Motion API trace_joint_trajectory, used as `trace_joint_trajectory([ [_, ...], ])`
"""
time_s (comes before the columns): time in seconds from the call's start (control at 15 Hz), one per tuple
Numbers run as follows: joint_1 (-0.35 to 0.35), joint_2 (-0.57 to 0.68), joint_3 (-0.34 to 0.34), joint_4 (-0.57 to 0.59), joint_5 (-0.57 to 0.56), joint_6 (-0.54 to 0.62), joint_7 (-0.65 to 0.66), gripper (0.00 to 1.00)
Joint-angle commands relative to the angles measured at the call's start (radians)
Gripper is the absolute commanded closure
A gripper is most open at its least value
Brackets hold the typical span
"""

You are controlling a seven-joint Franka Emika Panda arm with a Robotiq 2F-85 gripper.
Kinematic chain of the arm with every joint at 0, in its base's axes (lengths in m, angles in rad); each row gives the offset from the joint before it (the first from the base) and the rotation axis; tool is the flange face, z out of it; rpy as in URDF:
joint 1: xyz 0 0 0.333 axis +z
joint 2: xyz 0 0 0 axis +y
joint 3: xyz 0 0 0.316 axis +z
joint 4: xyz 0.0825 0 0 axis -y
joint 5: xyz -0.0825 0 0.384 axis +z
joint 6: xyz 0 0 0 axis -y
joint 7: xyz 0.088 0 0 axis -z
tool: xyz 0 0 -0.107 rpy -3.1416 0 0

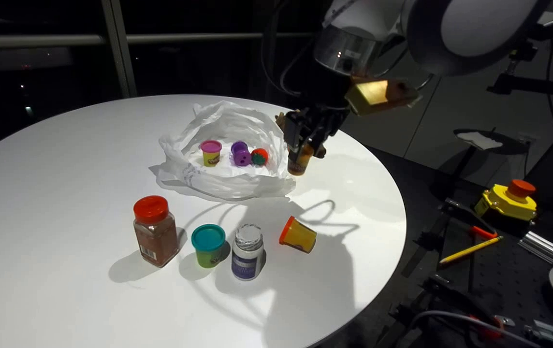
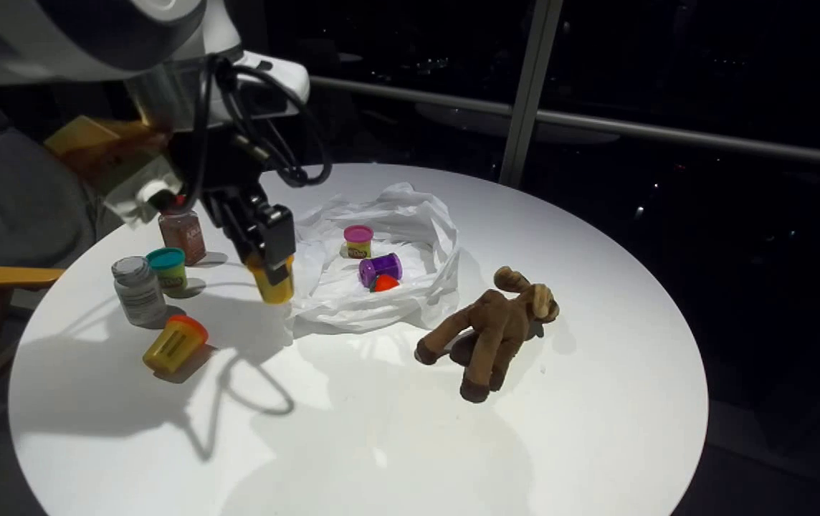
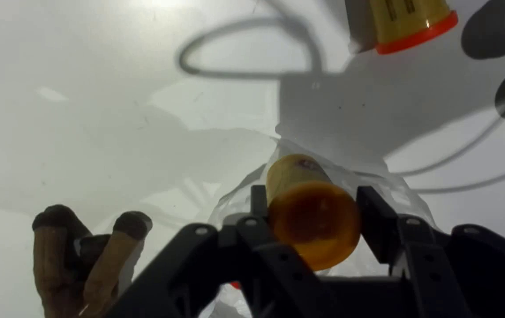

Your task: Place the containers, strawberry and toy deer inside the plastic

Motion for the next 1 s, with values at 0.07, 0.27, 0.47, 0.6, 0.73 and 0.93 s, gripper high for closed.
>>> trace_joint_trajectory([
  [0.07, 0.002, 0.084, -0.033, 0.183, -0.053, -0.035, 0.005, 0.72],
  [0.27, -0.007, 0.187, -0.034, 0.282, -0.019, -0.031, -0.020, 0.72],
  [0.47, 0.035, 0.281, -0.078, 0.348, 0.075, -0.028, -0.083, 0.72],
  [0.6, 0.040, 0.340, -0.087, 0.386, 0.145, -0.027, -0.132, 0.72],
  [0.73, 0.038, 0.388, -0.085, 0.418, 0.213, -0.017, -0.177, 0.72],
  [0.93, 0.045, 0.431, -0.092, 0.463, 0.285, -0.001, -0.209, 0.72],
])
